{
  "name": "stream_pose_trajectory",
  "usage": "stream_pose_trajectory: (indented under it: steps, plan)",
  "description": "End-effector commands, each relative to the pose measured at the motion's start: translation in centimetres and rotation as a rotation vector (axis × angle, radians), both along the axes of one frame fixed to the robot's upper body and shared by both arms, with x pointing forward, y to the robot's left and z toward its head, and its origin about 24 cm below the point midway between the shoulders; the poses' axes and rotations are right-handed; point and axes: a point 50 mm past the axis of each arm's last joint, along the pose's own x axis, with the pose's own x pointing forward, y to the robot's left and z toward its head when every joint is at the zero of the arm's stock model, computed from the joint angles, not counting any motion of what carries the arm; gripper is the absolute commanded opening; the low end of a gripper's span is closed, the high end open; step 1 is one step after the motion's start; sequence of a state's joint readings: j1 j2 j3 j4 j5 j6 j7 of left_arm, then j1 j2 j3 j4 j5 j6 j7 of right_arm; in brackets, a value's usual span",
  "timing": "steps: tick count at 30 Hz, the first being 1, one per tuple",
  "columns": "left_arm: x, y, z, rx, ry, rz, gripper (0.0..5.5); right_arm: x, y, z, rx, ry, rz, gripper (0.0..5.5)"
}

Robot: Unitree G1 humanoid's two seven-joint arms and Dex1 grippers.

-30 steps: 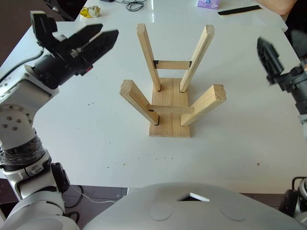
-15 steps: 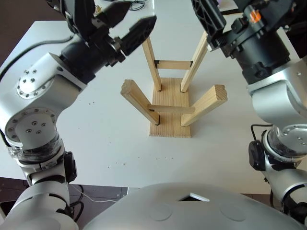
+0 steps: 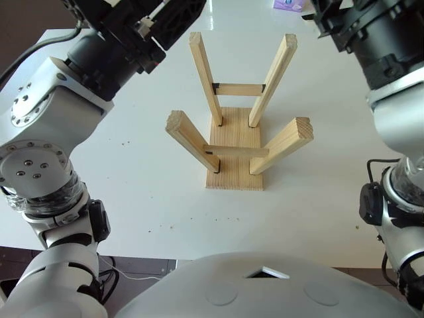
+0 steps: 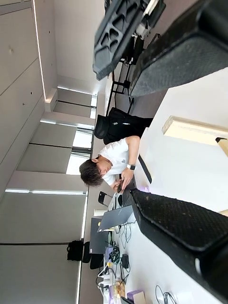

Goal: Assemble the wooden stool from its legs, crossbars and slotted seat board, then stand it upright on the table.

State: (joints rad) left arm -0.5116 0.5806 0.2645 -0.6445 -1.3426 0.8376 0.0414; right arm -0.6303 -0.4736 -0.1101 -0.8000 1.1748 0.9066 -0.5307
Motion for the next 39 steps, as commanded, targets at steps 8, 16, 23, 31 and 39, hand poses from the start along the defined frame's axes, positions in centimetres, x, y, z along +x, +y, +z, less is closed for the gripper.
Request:
stream_pose_trajectory:
  steps: [8,16,23,31,39]
  plan:
    - [-0.1,0.1,0.9,-0.055,0.050,-0.025,3.59,-0.7,-0.8,-0.7,0.040,0.031,0.011,4.13]
    - [-0.4,-0.6,1.3,-0.085,0.055,-0.055,3.59,-0.6,-0.3,-0.2,0.086,0.058,0.062,4.13]
    - [-1.3,0.0,-12.4,0.115,0.417,0.019,3.59,-1.1,0.2,-14.5,-0.026,0.649,0.050,4.13]
    - [0.7,-0.8,-11.8,0.022,0.295,0.048,3.59,0.2,-1.5,-13.8,-0.013,0.541,-0.006,4.13]
    - [1.6,-2.9,-7.7,-0.114,0.239,-0.031,3.59,0.6,-1.3,-11.9,0.056,0.439,-0.034,4.13]
